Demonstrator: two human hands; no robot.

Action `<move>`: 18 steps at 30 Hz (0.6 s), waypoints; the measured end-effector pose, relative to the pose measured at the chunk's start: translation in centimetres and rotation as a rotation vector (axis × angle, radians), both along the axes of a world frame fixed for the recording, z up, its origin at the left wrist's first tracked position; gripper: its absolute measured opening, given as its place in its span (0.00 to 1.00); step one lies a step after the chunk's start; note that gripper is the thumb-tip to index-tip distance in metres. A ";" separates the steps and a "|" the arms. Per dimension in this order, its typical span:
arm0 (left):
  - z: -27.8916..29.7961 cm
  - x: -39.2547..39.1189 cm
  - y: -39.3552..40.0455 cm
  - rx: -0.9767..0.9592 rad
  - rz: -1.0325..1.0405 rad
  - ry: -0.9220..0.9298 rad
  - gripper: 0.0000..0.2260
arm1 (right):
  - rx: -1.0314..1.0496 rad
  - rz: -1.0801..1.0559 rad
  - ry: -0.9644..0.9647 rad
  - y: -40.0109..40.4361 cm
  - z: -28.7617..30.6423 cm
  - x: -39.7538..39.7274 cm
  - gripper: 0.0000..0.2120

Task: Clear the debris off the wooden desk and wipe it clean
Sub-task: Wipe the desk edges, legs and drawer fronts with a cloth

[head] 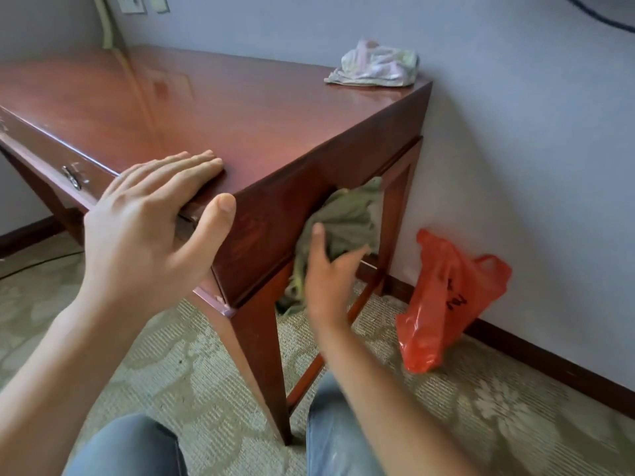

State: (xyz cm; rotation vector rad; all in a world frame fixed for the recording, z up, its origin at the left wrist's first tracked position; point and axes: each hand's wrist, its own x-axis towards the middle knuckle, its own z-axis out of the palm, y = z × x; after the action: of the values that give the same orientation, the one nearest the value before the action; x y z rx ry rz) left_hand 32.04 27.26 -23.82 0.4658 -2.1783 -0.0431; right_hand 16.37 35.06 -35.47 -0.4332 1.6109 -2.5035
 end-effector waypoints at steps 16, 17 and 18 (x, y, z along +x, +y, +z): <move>-1.1 -0.5 -0.8 0.058 -0.055 0.066 0.21 | 0.698 0.668 0.215 2.2 -19.1 1.9 0.18; -1.2 -0.6 -0.8 0.053 -0.056 0.080 0.20 | 0.850 0.723 0.286 1.6 -19.7 1.5 0.23; -1.2 -0.7 -0.8 0.044 -0.058 0.095 0.20 | 0.974 0.757 0.344 1.3 -19.8 1.3 0.25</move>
State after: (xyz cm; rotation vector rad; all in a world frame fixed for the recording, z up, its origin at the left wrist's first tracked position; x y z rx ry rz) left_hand 31.38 26.51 -25.06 0.4169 -2.1005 -0.1430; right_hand 17.70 36.35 -55.23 -1.0662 2.0071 -0.9865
